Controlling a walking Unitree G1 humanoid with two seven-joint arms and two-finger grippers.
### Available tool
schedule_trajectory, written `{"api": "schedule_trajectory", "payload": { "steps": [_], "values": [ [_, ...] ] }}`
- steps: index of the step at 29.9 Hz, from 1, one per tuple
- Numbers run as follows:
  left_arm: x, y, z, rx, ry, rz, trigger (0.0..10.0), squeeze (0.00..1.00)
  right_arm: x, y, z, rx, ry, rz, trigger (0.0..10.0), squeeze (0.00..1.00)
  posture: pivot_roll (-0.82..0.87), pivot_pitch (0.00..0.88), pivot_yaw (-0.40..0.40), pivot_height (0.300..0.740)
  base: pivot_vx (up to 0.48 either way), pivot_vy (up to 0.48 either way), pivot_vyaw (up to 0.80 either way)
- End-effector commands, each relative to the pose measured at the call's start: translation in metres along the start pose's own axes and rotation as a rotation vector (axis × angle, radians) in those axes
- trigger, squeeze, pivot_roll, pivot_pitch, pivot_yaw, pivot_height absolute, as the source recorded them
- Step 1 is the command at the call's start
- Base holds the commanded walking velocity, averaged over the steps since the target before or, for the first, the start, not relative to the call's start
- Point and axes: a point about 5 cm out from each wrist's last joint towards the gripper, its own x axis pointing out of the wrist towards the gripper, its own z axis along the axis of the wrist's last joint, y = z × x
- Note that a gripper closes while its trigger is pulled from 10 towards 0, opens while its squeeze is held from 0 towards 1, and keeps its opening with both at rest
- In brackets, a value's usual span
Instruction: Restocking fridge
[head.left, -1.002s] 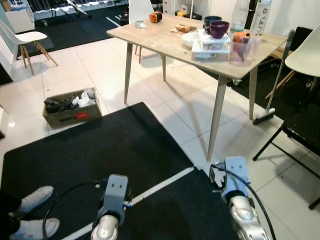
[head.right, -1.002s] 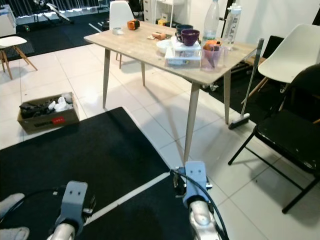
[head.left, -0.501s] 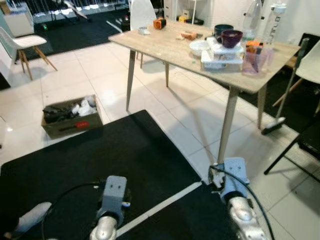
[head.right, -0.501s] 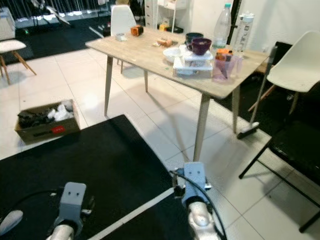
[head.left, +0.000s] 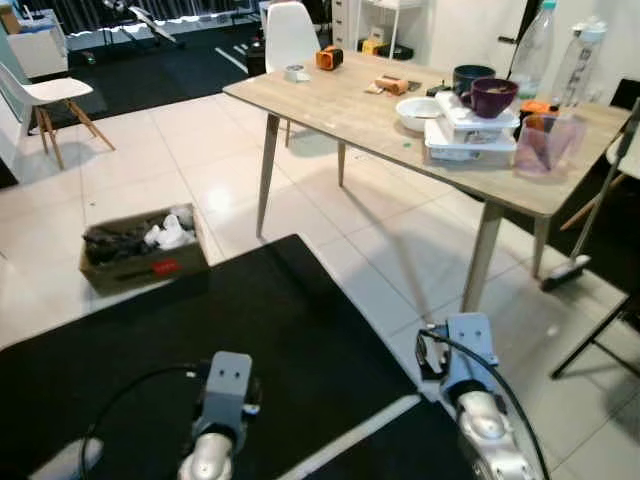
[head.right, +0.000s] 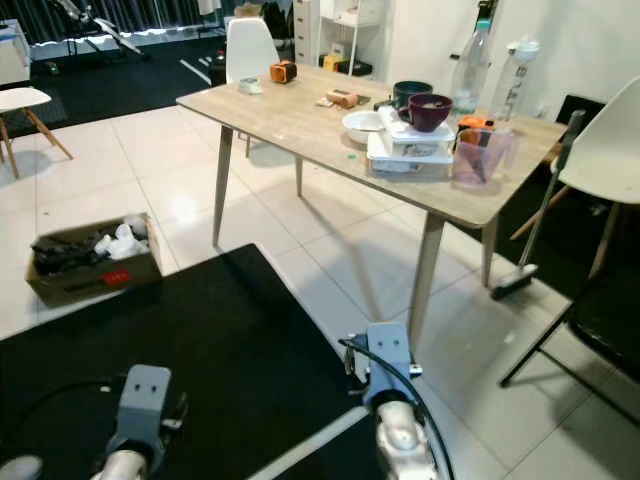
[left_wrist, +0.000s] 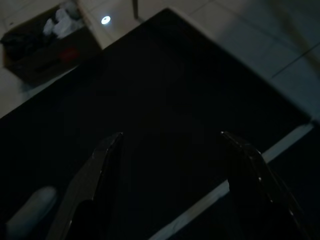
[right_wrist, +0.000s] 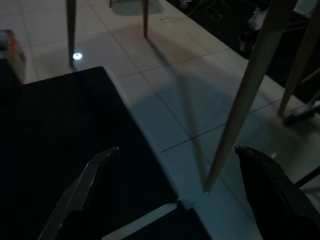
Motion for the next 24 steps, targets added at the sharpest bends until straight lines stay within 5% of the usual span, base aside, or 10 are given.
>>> {"api": "schedule_trajectory", "payload": {
  "steps": [1,24],
  "values": [
    [-0.0032,0.0047,-0.0075,0.011,0.025,0.012,10.0,0.00,-0.0017,0.0017,-0.0044,0.012,0.017,0.000,10.0,0.00,-0.04,0.112,0.038,0.710,0.405,0.000,0.00],
    [-0.0025,0.0065,-0.0064,0.007,0.020,0.019,10.0,0.00,-0.0003,0.0039,-0.0035,0.014,0.014,0.006,10.0,0.00,-0.03,0.107,0.035,0.710,0.401,0.000,0.00]
  ]
}}
